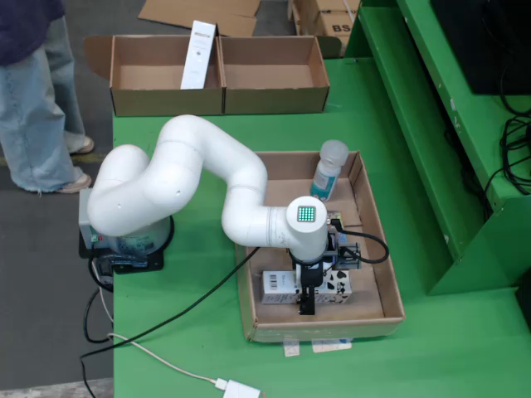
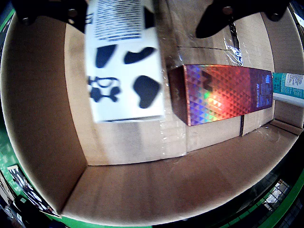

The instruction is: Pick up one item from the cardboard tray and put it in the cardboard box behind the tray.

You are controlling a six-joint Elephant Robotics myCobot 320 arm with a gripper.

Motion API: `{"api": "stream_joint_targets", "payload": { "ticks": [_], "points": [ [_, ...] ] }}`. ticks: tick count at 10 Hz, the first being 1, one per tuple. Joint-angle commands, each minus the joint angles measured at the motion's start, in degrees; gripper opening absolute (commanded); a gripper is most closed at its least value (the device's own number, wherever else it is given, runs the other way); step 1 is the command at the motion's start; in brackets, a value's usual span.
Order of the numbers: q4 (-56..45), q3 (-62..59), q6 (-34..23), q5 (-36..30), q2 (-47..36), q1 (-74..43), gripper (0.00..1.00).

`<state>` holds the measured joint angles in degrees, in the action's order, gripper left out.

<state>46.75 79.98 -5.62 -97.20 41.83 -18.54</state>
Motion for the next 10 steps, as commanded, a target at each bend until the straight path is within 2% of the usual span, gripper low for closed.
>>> {"api": "stream_joint_targets", "payload": {
  "ticks": [1,3,10],
  "points": [
    [0.76,-1.12,-0.28,-0.21,-1.26,0.21,0.20],
    [0.76,-1.12,-0.28,-0.21,-1.26,0.21,0.00],
    [0.76,-1.12,-0.28,-0.21,-1.26,0.21,0.00]
  ]
}}
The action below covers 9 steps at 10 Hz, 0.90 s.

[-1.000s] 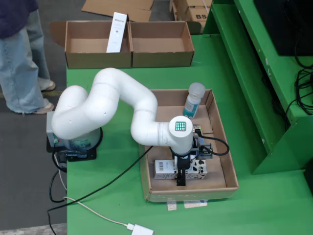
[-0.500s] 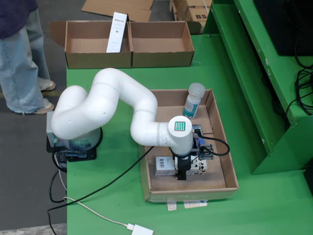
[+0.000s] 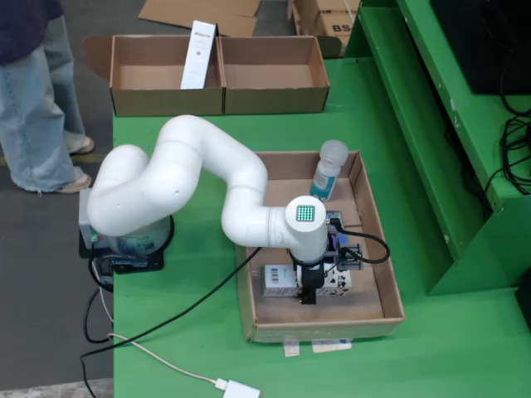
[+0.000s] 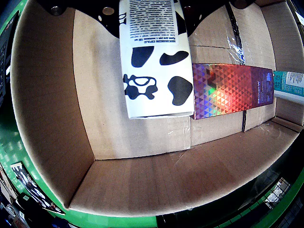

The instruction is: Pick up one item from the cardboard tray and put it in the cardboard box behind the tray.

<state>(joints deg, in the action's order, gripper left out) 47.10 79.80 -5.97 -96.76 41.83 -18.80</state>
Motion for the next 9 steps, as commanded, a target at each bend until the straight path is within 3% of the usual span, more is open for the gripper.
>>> {"api": "stream_joint_targets", "payload": {
  "ticks": [1,5,9],
  "points": [
    [0.41,-0.94,0.07,-0.65,-1.26,0.47,0.00],
    [0.41,-0.94,0.07,-0.65,-1.26,0.47,0.00],
    [2.70,5.76,0.65,-0.11,-7.87,1.62,0.00]
  ]
}}
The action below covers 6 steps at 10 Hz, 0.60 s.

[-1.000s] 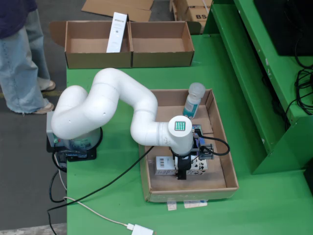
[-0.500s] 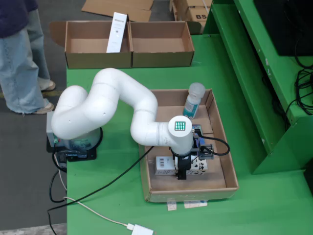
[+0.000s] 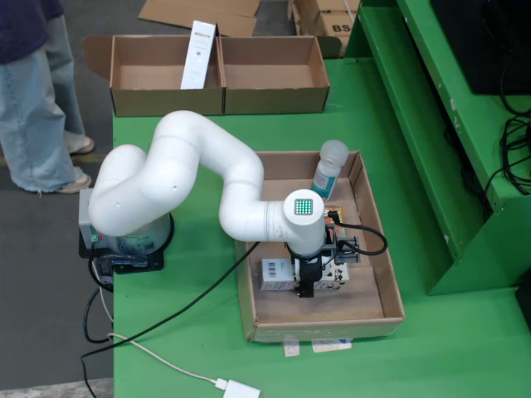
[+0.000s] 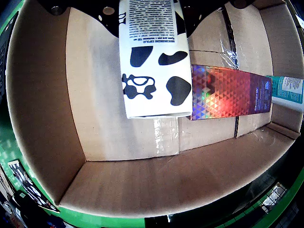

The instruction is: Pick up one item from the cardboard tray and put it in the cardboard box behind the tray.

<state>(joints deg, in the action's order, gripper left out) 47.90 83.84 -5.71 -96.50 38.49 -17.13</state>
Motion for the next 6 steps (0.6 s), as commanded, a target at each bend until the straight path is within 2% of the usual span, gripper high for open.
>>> {"api": "stream_joint_targets", "payload": {
  "ticks": [1,2,5,6],
  "points": [
    [-0.24,2.08,0.61,-0.46,-7.10,0.03,0.00],
    [-0.13,4.03,0.43,-1.78,-10.91,-0.18,0.00],
    [2.55,7.58,1.29,-1.50,-14.95,0.44,0.00],
    [1.44,5.53,1.53,-1.90,-14.96,0.42,0.00]
  ]
}}
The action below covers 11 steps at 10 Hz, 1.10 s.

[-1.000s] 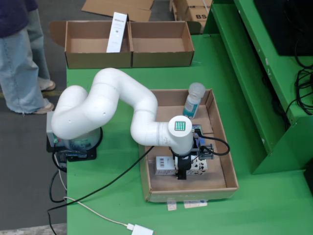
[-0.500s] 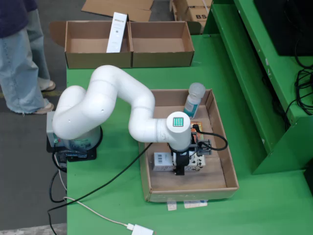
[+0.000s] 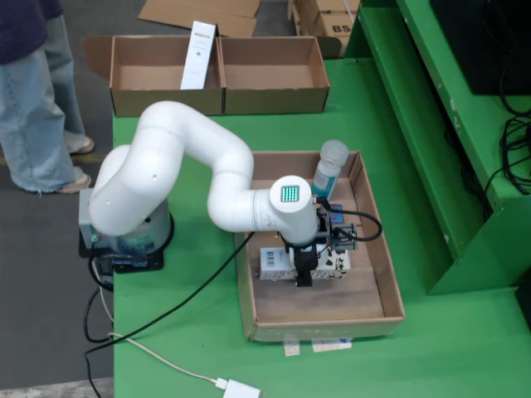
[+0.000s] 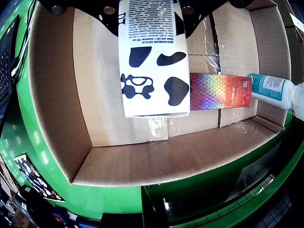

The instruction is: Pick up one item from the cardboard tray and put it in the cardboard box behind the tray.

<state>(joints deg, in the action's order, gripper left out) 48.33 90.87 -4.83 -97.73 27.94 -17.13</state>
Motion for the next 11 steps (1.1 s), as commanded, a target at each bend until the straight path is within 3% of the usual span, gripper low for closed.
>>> {"api": "stream_joint_targets", "payload": {
  "ticks": [1,4,6,7,11],
  "points": [
    [-0.75,-3.70,0.62,-1.29,-4.70,0.30,0.00],
    [-0.75,-3.70,0.62,-1.29,-4.70,0.30,0.00],
    [-5.91,-8.22,0.60,-2.72,-7.55,0.40,0.00],
    [-16.90,-17.16,1.27,-1.84,-10.75,1.35,0.00],
    [-22.77,-21.90,2.26,-1.14,-12.83,1.64,0.00]
  ]
}}
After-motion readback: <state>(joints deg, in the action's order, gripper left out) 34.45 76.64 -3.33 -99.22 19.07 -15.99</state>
